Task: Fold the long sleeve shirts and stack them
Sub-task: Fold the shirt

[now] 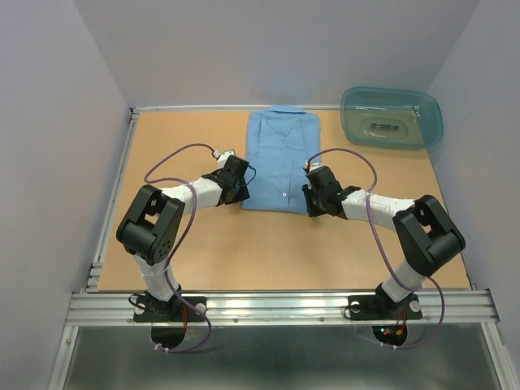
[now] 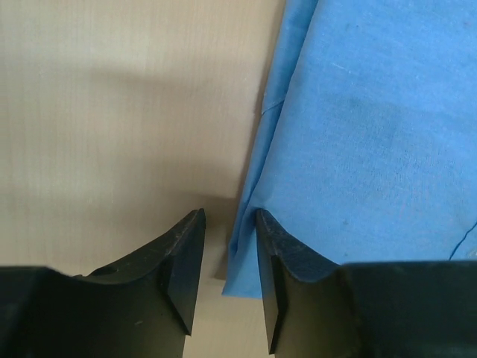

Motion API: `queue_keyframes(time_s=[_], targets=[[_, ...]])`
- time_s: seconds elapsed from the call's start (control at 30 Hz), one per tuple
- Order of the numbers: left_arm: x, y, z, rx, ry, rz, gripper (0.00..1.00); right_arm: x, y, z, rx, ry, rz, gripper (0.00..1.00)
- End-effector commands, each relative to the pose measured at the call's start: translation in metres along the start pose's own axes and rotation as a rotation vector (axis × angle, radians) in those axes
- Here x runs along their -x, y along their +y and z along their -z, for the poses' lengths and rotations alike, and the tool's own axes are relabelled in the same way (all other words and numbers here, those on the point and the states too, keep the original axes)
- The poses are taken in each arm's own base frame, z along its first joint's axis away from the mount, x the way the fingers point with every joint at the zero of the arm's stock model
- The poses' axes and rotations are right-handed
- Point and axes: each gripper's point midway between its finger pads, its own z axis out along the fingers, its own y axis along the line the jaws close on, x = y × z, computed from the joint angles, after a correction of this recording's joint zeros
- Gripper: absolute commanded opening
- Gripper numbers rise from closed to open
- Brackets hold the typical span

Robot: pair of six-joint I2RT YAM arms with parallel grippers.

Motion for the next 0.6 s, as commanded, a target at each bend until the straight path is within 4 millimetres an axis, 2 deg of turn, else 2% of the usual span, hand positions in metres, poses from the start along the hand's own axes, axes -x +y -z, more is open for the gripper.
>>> queue_keyframes(time_s=[0.0,0.07,0.2,0.23,0.3,0.33,0.37,0.4,0.43,0.5,0.53,0.57], targets=[[-0.005,0.022,-0.010,0.128,0.021,-0.107,0.44,-0.021,0.031,0.001,0.064,0.102,0.100,0.28],[-0.001,0.024,-0.014,0.147,0.021,-0.122,0.44,-0.034,0.050,0.002,0.116,0.146,0.117,0.28],[0.018,0.033,-0.022,0.191,0.008,-0.132,0.44,-0.063,0.109,0.010,0.255,0.229,0.172,0.28],[0.031,0.035,-0.023,0.196,-0.009,-0.134,0.45,-0.069,0.131,0.013,0.301,0.248,0.188,0.28],[0.056,0.034,-0.024,0.195,-0.048,-0.126,0.46,-0.073,0.158,0.019,0.372,0.268,0.196,0.27],[0.067,0.043,-0.028,0.211,-0.052,-0.129,0.47,-0.071,0.179,0.022,0.409,0.262,0.220,0.27],[0.077,0.045,-0.029,0.213,-0.066,-0.131,0.47,-0.068,0.191,0.024,0.432,0.257,0.230,0.28],[0.097,0.039,-0.027,0.200,-0.100,-0.123,0.48,-0.065,0.201,0.026,0.454,0.252,0.240,0.27],[0.110,0.048,-0.029,0.212,-0.113,-0.120,0.50,-0.050,0.218,0.032,0.491,0.215,0.249,0.27],[0.139,0.043,-0.022,0.188,-0.165,-0.102,0.54,-0.044,0.234,0.034,0.537,0.216,0.251,0.27],[0.147,0.043,-0.019,0.178,-0.179,-0.099,0.56,-0.038,0.242,0.037,0.557,0.203,0.260,0.28],[0.159,0.047,-0.013,0.177,-0.201,-0.086,0.58,-0.025,0.249,0.040,0.569,0.172,0.266,0.28]])
